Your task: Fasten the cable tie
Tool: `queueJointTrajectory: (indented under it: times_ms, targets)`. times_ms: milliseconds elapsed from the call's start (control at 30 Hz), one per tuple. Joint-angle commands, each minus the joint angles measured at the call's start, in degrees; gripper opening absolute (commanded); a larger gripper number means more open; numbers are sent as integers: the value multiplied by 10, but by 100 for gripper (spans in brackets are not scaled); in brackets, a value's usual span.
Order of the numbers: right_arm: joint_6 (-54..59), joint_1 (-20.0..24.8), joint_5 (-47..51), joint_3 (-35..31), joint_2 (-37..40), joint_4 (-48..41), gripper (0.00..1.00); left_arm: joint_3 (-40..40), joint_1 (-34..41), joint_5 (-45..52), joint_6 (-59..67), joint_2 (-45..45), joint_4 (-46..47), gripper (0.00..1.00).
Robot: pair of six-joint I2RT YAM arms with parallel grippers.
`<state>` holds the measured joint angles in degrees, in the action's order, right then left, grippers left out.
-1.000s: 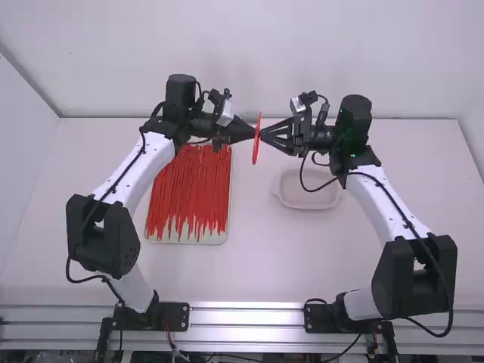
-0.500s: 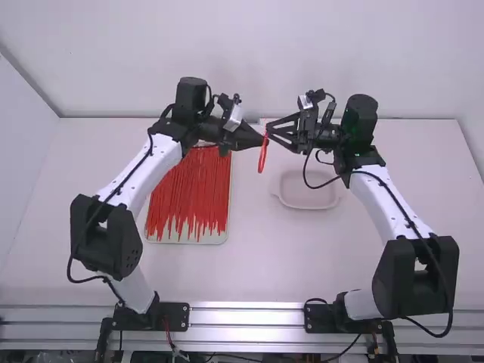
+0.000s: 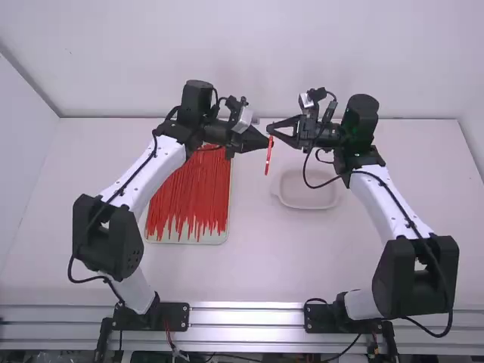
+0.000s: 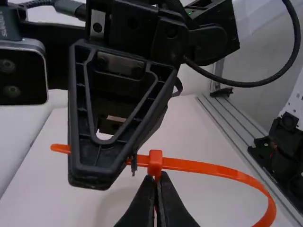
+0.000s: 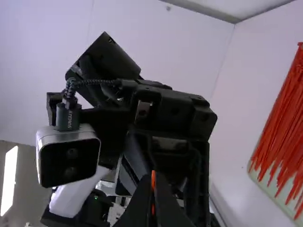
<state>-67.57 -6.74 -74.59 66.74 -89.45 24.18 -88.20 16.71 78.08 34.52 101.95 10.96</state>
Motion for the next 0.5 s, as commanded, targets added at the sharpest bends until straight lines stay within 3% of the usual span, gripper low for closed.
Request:
queueJointTrajectory:
  times_ms: [0,233,467]
  targets:
    - [-4,-3,-7,-1,1,15,0,-2,-1,-22,-6,-3,9,2]
    - [-17,-3,-9,-1,1,33,0,-2,1,-56,-2,-2,31,2]
    - [-94,1,-12,-1,1,150,0,19,2,-72,0,-2,36,2]
